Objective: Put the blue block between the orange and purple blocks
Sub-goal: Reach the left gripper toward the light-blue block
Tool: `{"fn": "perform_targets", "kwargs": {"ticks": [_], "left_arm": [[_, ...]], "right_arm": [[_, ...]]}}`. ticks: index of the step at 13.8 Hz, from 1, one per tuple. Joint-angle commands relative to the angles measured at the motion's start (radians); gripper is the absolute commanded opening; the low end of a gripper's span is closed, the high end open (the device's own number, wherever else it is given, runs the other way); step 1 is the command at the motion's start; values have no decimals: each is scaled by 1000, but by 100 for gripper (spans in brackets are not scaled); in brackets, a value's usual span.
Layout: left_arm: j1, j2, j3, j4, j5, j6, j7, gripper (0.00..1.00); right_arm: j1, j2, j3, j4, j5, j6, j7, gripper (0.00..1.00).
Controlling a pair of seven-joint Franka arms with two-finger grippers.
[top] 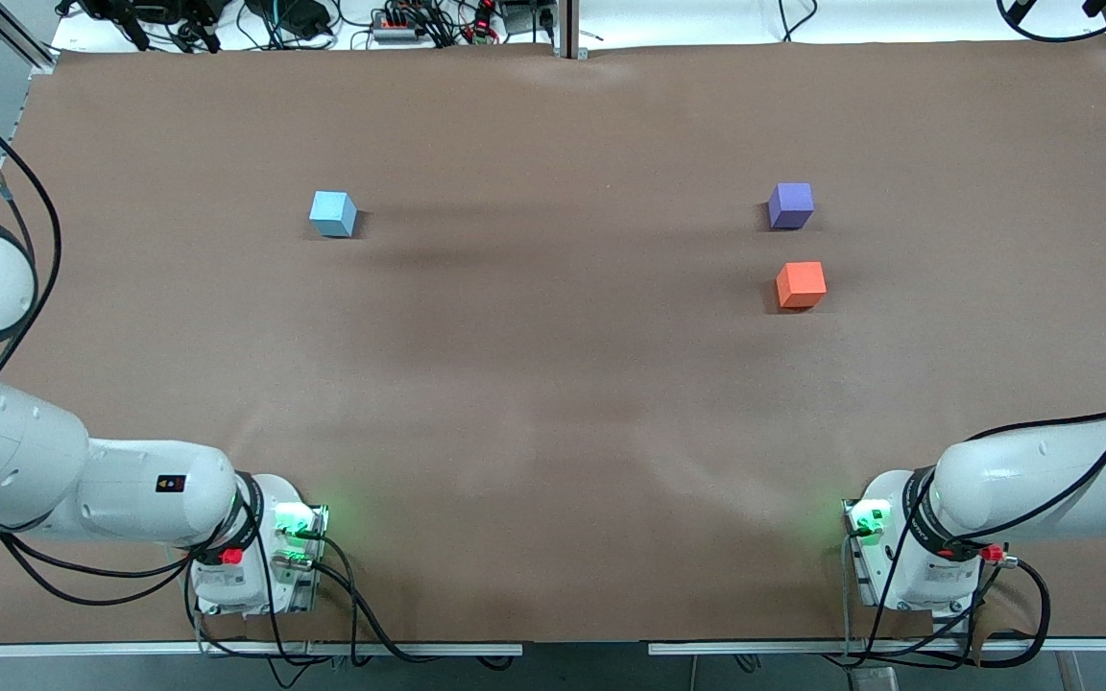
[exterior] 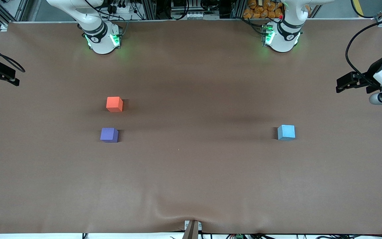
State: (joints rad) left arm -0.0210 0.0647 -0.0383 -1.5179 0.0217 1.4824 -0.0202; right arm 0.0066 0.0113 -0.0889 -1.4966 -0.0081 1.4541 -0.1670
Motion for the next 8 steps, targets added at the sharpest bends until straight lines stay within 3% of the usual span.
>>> {"fn": "perform_targets", "kwargs": {"ticks": [1, 4, 8], "left_arm": [[6, 11, -3, 25, 15, -11, 23, 100], [-14, 58, -5, 30, 15, -10, 0, 100], [-45, 205, -12, 64, 24, 83, -4, 100]], "right_arm": [[6, -2, 0, 9, -7, -4, 17, 100], [3, -2, 0, 9, -7, -8, 18, 100], [1, -1, 0, 9, -7, -9, 18, 100]]}}
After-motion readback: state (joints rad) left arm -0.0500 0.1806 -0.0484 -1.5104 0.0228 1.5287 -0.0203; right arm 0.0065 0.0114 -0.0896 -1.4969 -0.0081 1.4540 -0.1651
